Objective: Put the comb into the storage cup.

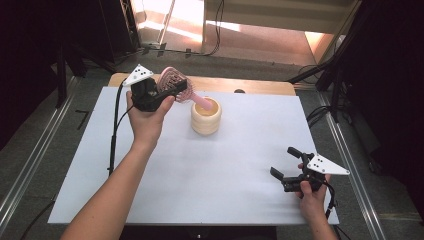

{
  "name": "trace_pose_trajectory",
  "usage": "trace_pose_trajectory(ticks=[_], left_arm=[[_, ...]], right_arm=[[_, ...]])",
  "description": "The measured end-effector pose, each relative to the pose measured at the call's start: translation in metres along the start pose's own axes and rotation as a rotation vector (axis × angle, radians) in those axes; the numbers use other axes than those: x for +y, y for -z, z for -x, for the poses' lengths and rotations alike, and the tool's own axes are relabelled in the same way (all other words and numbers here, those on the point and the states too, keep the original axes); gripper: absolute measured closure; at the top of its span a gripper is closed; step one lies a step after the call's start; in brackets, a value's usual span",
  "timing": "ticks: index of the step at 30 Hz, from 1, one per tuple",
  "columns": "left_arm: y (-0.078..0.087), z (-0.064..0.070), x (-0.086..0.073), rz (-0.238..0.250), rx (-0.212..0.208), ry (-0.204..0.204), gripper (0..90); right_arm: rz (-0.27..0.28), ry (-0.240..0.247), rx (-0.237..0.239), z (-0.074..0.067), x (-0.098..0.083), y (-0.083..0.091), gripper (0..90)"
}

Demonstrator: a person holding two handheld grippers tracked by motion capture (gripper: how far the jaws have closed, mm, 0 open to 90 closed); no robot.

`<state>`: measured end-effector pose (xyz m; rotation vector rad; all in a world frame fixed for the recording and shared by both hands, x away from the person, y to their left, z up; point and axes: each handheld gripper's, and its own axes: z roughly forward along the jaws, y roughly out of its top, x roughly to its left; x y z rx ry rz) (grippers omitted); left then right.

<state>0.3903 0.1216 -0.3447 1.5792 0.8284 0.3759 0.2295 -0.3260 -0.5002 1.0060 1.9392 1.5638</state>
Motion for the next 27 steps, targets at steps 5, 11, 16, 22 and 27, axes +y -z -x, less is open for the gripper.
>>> trace_pose_trajectory(ticks=[5, 11, 16, 22, 27], left_arm=[[-0.004, -0.003, -0.002, -0.008, 0.008, 0.002, 63.9], [-0.008, -0.005, -0.004, -0.019, 0.015, 0.002, 63.9], [-0.012, -0.006, -0.006, -0.031, 0.016, -0.001, 63.9], [-0.016, -0.008, -0.009, -0.046, 0.019, 0.001, 63.9], [-0.020, -0.010, -0.011, -0.058, 0.022, 0.003, 63.9]], right_arm=[[0.002, -0.001, 0.002, 0.000, 0.000, 0.000, 0.0], [0.001, 0.000, 0.006, 0.000, 0.000, 0.000, 0.0], [0.000, 0.000, 0.005, 0.000, 0.000, 0.000, 0.0], [0.001, -0.003, 0.004, 0.000, 0.000, 0.000, 0.0], [0.003, -0.002, 0.004, 0.000, 0.000, 0.000, 0.0]])
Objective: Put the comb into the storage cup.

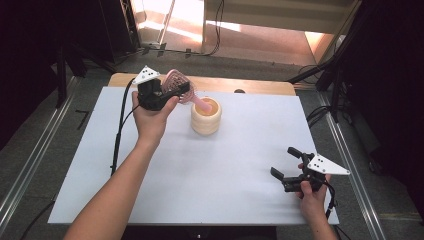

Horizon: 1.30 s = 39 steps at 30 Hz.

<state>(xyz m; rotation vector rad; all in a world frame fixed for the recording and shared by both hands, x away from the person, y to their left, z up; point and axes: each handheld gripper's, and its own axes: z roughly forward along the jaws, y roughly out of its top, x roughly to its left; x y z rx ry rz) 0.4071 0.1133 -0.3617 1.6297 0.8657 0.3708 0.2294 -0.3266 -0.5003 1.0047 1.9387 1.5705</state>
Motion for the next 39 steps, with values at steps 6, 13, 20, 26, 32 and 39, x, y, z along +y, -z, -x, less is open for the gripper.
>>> trace_pose_trajectory(ticks=[6, 13, 20, 26, 32, 39], left_arm=[[-0.006, -0.001, -0.003, -0.016, -0.004, 0.005, 63.9], [-0.013, -0.001, -0.005, -0.037, 0.000, 0.000, 63.8], [-0.019, -0.002, -0.008, -0.057, 0.002, -0.003, 63.9], [-0.025, -0.002, -0.009, -0.079, 0.006, -0.008, 63.9], [-0.032, 0.000, -0.011, -0.099, 0.004, -0.018, 63.8], [-0.039, 0.000, -0.015, -0.119, 0.008, -0.019, 63.9]], right_arm=[[0.001, 0.000, 0.000, 0.000, 0.000, 0.000, 0.0], [-0.001, -0.002, 0.000, 0.000, 0.000, 0.000, 0.0], [0.003, -0.003, 0.002, 0.000, 0.000, 0.000, 0.0], [0.003, -0.004, 0.002, 0.000, 0.000, 0.000, 0.0], [0.004, -0.004, 0.003, 0.000, 0.000, 0.000, 0.0], [0.008, -0.006, 0.001, 0.001, 0.000, 0.001, 0.0]])
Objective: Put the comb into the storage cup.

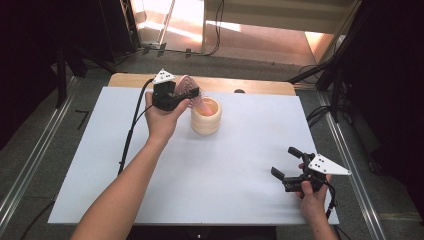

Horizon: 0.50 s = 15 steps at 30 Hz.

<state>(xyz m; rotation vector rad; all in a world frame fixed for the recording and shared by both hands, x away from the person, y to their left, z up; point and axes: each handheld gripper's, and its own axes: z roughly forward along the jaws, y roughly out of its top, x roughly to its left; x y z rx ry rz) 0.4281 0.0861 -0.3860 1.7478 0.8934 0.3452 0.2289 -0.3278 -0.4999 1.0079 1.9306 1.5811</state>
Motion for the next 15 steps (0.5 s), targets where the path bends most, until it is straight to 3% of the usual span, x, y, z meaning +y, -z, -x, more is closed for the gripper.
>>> trace_pose_trajectory(ticks=[15], left_arm=[[-0.014, 0.000, -0.008, -0.042, 0.004, -0.005, 63.8]], right_arm=[[0.002, -0.003, 0.000, 0.001, 0.000, 0.001, 0.0]])
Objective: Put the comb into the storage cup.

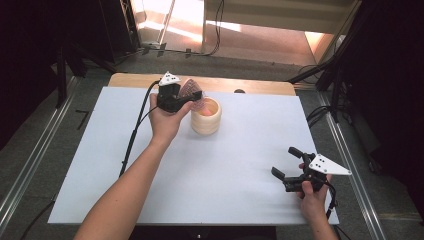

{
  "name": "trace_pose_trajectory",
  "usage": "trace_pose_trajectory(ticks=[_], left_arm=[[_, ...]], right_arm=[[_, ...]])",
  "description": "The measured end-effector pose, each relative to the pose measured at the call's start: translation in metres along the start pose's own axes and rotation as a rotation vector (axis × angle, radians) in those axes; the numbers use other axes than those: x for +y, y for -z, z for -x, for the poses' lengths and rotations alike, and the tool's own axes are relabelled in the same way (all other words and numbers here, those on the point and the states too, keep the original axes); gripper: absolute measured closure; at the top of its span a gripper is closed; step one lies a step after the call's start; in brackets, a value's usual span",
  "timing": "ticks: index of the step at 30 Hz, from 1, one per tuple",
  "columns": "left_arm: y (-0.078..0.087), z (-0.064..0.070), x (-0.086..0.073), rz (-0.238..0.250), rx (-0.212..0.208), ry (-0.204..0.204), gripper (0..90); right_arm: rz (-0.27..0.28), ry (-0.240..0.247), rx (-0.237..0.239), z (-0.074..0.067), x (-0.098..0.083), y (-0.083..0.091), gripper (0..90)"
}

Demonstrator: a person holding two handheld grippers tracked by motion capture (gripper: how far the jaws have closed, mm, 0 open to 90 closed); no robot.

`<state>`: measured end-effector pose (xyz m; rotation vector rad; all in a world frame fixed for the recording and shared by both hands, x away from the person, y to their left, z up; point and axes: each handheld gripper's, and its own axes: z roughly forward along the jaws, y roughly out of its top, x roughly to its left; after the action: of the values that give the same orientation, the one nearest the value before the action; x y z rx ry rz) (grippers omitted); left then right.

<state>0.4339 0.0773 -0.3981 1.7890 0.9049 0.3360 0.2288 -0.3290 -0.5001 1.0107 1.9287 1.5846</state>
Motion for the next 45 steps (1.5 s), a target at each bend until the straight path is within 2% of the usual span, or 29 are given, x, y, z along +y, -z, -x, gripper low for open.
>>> trace_pose_trajectory(ticks=[16, 22, 25, 28, 32, 35, 43, 45], left_arm=[[-0.009, 0.000, -0.003, -0.025, -0.004, -0.002, 63.8], [-0.011, -0.003, -0.004, -0.039, -0.021, 0.040, 63.1], [-0.010, -0.004, -0.005, -0.041, -0.015, 0.040, 60.8], [-0.009, -0.005, -0.005, -0.038, -0.035, 0.048, 46.3], [-0.008, -0.007, -0.006, -0.035, -0.023, 0.048, 24.1], [-0.004, -0.009, -0.008, -0.014, -0.011, 0.044, 15.1], [0.008, -0.010, -0.008, 0.051, -0.030, 0.027, 2.5], [0.011, -0.010, -0.008, 0.064, -0.022, 0.019, 1.6]], right_arm=[[0.002, -0.003, 0.004, 0.001, -0.001, 0.000, 0.0], [0.002, -0.003, 0.004, 0.001, -0.001, -0.001, 0.0], [0.001, -0.004, 0.003, 0.001, -0.001, 0.000, 0.0], [0.001, -0.004, 0.003, 0.001, -0.001, 0.000, 0.0], [-0.001, -0.007, 0.000, 0.002, -0.001, 0.000, 0.0], [-0.002, -0.003, 0.003, 0.001, -0.001, -0.001, 0.0], [-0.003, -0.005, 0.001, 0.001, -0.001, -0.001, 0.0], [-0.004, -0.004, 0.002, 0.001, -0.001, -0.001, 0.0]])
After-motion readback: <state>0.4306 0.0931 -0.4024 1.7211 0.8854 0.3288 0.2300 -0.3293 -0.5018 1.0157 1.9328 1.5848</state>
